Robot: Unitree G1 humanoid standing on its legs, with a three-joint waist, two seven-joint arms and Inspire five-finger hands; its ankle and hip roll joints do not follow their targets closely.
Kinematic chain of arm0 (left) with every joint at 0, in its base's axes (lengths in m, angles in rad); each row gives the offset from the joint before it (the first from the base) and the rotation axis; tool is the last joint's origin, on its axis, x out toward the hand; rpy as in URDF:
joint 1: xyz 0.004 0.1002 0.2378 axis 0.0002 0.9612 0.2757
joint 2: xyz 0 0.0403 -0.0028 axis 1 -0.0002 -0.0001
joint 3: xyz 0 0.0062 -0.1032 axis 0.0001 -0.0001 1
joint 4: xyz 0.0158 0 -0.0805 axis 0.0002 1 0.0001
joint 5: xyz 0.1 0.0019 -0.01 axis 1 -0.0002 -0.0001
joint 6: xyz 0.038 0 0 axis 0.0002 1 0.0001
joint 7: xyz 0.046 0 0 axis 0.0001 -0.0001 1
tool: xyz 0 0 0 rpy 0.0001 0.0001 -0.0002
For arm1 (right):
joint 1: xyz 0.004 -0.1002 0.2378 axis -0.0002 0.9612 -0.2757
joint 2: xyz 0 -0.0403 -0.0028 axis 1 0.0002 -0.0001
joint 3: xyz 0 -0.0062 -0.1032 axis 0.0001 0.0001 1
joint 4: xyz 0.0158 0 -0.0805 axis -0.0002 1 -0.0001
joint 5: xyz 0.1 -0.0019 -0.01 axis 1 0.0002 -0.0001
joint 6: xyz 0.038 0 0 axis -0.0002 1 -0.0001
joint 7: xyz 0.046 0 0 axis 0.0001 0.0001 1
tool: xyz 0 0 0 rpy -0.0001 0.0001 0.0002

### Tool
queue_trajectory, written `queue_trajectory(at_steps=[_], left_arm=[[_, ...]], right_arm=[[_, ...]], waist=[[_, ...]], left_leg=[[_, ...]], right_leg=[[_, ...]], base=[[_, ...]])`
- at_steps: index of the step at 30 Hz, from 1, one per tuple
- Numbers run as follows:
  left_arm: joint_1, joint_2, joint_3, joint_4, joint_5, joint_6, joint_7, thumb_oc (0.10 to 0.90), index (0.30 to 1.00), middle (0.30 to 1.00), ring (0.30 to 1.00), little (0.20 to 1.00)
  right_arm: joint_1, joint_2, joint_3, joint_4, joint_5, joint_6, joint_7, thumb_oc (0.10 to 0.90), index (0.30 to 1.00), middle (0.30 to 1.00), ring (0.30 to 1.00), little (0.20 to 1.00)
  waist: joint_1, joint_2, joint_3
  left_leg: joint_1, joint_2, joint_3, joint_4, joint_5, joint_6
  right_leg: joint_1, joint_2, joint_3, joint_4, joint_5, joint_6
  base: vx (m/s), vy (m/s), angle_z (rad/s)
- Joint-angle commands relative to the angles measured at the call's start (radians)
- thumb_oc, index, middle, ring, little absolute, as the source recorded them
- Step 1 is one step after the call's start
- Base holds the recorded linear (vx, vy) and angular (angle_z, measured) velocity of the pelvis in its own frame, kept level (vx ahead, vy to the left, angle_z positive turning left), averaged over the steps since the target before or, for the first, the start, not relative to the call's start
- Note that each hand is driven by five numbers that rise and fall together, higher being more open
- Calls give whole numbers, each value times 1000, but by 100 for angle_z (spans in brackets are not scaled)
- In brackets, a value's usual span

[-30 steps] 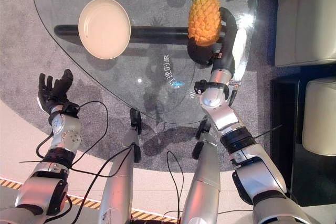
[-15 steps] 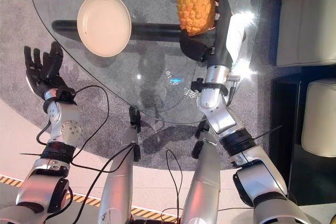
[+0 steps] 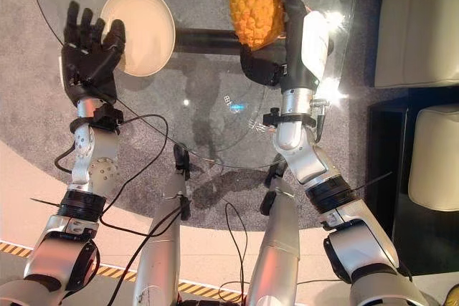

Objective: Pick up the fruit to the plate

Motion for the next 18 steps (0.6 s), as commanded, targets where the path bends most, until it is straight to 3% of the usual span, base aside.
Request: queue_trajectory(at_steps=[1, 8, 18], left_arm=[[-64, 58, 10, -130, -46, -15, -80, 800, 900, 900, 900, 900], [-71, 61, -18, -167, -171, 58, -145, 800, 900, 900, 900, 900], [-84, 41, -47, -206, -334, 109, -219, 800, 900, 900, 900, 900]], right_arm=[[-105, -70, 10, -216, -89, -154, -5, 100, 300, 300, 300, 200], [-129, -95, 43, -262, -97, -166, 31, 100, 300, 300, 300, 200], [-168, -105, 80, -312, -105, -162, 57, 100, 300, 300, 300, 200]], waist=[[1, -5, -23], [-3, -3, -23], [-7, -3, -23]], left_leg=[[-29, 14, 3, 104, -76, -13], [-26, 15, 8, 98, -74, -11], [-28, 12, 14, 89, -69, -9]], right_leg=[[58, 4, 13, -132, 75, 57], [61, 1, 9, -144, 82, 61], [63, 3, 9, -160, 88, 63]], base=[[0, 0, 0], [0, 0, 0], [-1, 1, 0]])
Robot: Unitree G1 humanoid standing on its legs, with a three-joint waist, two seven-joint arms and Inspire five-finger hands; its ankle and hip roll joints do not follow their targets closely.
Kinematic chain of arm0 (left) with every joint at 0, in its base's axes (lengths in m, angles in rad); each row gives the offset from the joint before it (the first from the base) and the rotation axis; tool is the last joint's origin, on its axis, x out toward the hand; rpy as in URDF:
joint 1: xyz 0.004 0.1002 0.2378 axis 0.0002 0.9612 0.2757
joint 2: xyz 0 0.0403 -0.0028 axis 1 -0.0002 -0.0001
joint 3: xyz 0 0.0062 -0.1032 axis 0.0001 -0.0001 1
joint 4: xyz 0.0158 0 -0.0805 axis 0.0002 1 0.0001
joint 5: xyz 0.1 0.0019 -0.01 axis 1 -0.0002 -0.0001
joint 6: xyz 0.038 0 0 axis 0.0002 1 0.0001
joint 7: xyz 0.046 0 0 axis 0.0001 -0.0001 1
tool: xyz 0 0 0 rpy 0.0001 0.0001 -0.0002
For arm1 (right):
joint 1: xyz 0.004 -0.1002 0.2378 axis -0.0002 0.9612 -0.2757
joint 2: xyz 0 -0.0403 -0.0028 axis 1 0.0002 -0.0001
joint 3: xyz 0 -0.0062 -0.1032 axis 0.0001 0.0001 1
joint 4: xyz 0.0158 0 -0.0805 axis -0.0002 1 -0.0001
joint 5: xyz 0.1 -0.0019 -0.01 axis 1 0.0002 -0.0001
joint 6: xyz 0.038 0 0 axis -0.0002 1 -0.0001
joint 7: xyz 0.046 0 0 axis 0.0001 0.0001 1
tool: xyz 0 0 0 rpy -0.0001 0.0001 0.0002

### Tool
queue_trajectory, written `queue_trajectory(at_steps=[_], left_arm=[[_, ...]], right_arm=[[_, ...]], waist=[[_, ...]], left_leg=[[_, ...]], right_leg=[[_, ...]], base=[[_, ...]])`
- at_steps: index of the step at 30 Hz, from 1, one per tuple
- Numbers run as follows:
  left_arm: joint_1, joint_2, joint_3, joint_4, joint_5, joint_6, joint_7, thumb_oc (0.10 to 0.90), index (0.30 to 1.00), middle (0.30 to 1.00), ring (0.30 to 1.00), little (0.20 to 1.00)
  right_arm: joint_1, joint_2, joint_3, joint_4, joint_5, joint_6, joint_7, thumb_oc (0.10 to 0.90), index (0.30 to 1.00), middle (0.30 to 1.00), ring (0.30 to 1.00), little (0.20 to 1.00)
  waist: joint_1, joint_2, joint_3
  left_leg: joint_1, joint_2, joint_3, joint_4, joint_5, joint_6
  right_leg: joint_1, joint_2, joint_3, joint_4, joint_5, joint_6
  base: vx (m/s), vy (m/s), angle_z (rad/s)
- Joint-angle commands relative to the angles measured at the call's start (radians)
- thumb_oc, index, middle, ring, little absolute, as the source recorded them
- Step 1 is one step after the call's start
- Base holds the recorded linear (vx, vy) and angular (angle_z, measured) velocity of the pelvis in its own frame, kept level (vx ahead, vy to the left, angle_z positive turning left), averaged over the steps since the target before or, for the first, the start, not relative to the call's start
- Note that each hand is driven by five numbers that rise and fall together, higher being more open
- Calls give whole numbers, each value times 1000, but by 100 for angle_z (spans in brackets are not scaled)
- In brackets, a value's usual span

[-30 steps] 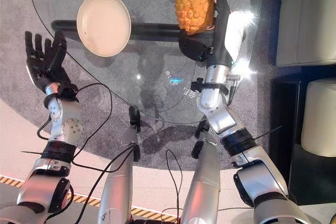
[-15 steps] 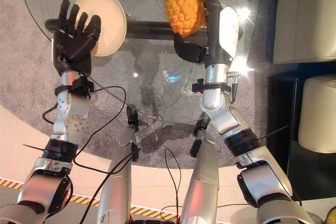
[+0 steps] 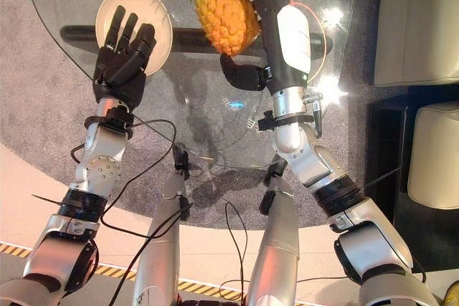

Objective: Pick up the fruit to the plate

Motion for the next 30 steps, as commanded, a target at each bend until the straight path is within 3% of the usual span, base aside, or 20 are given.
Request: queue_trajectory(at_steps=[1, 21, 30], left_arm=[[-80, 33, -4, -164, -62, -42, -96, 800, 900, 900, 900, 900], [-80, 36, -29, -213, -150, -7, -145, 800, 900, 900, 900, 900], [-78, 54, -47, -224, -99, 9, -73, 800, 900, 900, 900, 900]], right_arm=[[-168, -32, 5, -204, -73, -127, -28, 100, 300, 300, 300, 200], [-193, -62, 77, -243, -78, -115, 20, 100, 300, 300, 300, 200], [-207, -78, 99, -271, -60, -118, 38, 100, 300, 300, 300, 200]], waist=[[-5, -3, -23], [1, -12, -23], [5, -16, -23]], left_leg=[[-29, 13, 9, 103, -69, -9], [-29, 13, 8, 84, -62, -10], [-26, 12, 7, 72, -58, -10]], right_leg=[[68, 3, 9, -151, 88, 62], [80, -3, -8, -178, 99, 67], [87, -3, -18, -193, 104, 70]], base=[[-9, 3, -3], [0, 0, 0], [0, 0, 0]])
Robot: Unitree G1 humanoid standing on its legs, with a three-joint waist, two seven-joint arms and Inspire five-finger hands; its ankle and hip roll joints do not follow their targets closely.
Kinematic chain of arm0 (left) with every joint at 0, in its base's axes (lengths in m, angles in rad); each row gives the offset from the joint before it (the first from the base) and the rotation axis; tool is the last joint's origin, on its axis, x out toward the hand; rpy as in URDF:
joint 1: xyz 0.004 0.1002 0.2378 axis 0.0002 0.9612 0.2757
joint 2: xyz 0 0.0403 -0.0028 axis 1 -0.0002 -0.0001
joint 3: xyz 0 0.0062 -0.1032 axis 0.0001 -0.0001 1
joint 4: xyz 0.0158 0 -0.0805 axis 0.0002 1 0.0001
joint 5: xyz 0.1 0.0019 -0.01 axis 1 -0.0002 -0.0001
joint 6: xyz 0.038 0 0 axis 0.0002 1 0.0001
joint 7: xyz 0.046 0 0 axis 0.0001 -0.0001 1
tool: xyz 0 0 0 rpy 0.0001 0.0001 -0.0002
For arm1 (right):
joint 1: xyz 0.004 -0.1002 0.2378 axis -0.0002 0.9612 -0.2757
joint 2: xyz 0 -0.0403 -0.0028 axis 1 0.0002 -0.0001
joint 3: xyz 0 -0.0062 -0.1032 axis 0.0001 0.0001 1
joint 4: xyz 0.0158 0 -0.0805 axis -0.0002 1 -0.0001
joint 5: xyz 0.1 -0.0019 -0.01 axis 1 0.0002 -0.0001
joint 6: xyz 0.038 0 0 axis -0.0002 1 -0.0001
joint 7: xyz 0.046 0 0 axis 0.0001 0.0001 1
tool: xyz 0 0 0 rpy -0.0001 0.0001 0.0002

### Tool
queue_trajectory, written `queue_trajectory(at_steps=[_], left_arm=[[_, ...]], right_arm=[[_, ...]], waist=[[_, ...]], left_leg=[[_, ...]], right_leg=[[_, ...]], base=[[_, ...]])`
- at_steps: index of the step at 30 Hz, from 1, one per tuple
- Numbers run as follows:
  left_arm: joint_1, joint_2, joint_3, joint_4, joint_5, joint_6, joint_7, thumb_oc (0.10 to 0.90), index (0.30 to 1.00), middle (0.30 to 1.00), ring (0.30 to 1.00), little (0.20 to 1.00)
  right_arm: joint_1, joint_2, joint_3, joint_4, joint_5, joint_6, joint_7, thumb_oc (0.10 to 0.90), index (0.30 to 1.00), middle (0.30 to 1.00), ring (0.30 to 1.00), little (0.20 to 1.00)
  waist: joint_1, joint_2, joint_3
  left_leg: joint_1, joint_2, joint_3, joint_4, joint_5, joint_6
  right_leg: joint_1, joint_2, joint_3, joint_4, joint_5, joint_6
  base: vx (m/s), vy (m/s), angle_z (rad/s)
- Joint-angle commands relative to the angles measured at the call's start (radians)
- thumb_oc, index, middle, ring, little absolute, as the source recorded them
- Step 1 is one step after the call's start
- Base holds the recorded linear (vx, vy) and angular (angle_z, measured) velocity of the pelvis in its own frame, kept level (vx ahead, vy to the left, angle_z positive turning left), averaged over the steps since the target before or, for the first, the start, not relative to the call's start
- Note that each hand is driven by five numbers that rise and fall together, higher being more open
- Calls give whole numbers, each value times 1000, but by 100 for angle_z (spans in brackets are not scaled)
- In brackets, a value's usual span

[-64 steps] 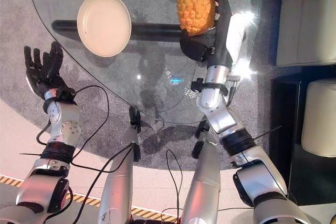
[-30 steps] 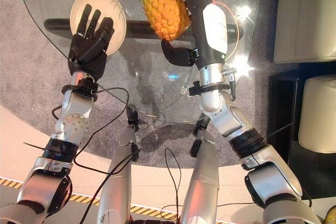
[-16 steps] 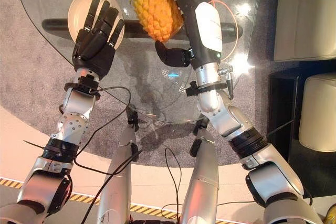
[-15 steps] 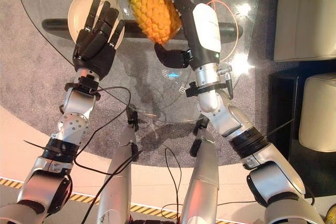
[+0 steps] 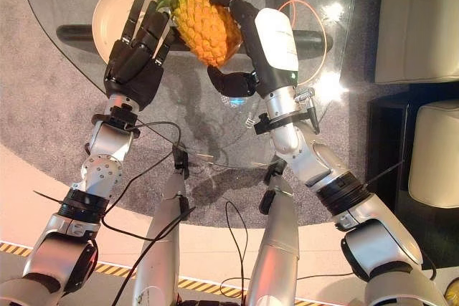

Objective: Pick up the fruit to the plate

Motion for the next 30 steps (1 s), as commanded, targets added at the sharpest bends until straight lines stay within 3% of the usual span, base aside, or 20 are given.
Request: queue_trajectory(at_steps=[1, 7, 16, 30], left_arm=[[-73, 49, -17, -161, 32, -25, -1, 800, 900, 900, 900, 900], [-73, 50, -30, -177, 45, -13, 39, 800, 900, 900, 900, 900], [-72, 40, -30, -206, 11, -50, 94, 800, 900, 900, 900, 900], [-72, 19, -8, -256, -20, -163, 91, 800, 900, 900, 900, 900]], right_arm=[[-178, -8, 24, -245, -22, -126, -25, 100, 300, 300, 300, 200], [-185, -5, 33, -259, -32, -130, -20, 100, 300, 300, 300, 200], [-201, -10, 55, -269, -47, -129, -35, 100, 300, 300, 300, 200], [-212, -20, 75, -260, -83, -129, -13, 100, 300, 300, 300, 200]], waist=[[4, -14, -24], [6, -14, -24], [10, -15, -24], [15, -19, -24]], left_leg=[[-25, 10, 0, 85, -57, -10], [-27, 8, -1, 82, -53, -9], [-23, 6, -1, 74, -50, -9], [-25, 2, -3, 72, -49, -10]], right_leg=[[91, -4, -16, -180, 101, 66], [92, -3, -19, -184, 104, 66], [99, -4, -26, -194, 107, 67], [102, -5, -32, -196, 106, 65]], base=[[0, 0, 0], [0, 0, 0], [0, 0, 0], [0, 0, 0]])
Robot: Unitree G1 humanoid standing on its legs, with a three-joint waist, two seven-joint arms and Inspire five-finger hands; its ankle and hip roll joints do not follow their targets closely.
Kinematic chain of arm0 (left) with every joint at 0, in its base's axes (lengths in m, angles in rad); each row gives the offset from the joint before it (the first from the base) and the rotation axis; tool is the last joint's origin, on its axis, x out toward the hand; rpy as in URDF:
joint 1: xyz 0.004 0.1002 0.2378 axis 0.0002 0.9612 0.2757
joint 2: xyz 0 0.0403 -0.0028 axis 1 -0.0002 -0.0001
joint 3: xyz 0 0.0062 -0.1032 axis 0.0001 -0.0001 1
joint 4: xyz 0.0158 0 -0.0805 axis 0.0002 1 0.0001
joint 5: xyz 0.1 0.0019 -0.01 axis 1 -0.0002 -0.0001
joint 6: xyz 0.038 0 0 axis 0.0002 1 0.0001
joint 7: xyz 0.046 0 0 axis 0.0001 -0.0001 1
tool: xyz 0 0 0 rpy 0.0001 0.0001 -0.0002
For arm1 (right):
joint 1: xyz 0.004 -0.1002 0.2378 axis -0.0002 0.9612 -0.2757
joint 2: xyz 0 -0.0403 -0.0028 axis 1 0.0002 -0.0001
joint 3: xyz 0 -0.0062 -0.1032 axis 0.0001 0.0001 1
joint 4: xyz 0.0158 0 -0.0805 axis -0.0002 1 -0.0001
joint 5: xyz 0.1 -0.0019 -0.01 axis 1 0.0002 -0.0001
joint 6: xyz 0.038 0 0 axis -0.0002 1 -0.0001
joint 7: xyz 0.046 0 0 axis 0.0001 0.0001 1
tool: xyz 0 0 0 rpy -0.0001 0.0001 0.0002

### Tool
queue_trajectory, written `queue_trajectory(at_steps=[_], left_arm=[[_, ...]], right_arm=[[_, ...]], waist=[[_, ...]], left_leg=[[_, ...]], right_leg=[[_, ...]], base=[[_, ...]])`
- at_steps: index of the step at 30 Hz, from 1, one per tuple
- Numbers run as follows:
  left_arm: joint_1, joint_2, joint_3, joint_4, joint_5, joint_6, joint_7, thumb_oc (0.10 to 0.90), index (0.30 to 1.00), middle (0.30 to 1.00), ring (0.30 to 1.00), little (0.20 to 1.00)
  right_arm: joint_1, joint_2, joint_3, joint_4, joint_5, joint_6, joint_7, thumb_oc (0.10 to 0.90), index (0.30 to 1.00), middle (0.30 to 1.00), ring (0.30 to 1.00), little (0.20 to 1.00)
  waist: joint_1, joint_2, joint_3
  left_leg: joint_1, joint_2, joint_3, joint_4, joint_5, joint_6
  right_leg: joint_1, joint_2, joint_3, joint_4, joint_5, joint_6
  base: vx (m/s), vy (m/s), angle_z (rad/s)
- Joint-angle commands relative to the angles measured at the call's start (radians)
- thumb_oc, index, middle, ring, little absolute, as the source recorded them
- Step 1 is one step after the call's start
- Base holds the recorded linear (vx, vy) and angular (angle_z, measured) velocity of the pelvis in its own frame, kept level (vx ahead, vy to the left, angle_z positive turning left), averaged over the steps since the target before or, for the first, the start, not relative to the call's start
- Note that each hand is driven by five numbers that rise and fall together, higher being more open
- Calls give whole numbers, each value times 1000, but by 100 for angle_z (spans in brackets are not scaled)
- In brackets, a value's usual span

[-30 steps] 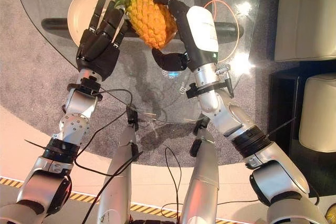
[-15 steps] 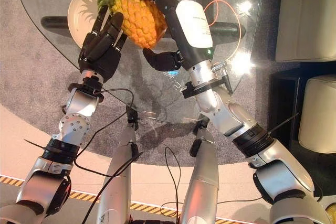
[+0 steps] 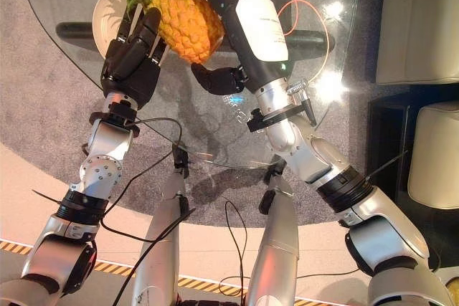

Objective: Pick up the fruit to the plate

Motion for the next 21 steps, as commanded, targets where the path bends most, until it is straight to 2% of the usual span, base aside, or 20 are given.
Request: queue_trajectory(at_steps=[1, 9, 21], left_arm=[[-79, 12, 6, -185, -14, -112, -31, 800, 900, 900, 900, 900], [-74, 8, 27, -196, -6, -139, -9, 800, 900, 900, 900, 900], [-75, 16, 41, -206, -29, -157, 19, 800, 900, 900, 900, 900]], right_arm=[[-155, -11, 15, -187, -81, -132, -23, 100, 300, 300, 300, 200], [-162, -28, 31, -179, -102, -147, -5, 100, 300, 300, 300, 200], [-194, -65, 64, -184, -170, -209, -13, 100, 300, 300, 300, 200]], waist=[[13, -14, -25], [16, -18, -25], [21, -19, -25]], left_leg=[[-25, 3, -3, 75, -55, -13], [-28, 1, -6, 75, -57, -13], [-36, -2, -13, 79, -59, -15]], right_leg=[[102, -3, -31, -197, 103, 64], [101, -3, -34, -196, 100, 63], [97, -2, -37, -190, 96, 65]], base=[[0, 0, 0], [0, 0, 0], [0, 0, 0]])
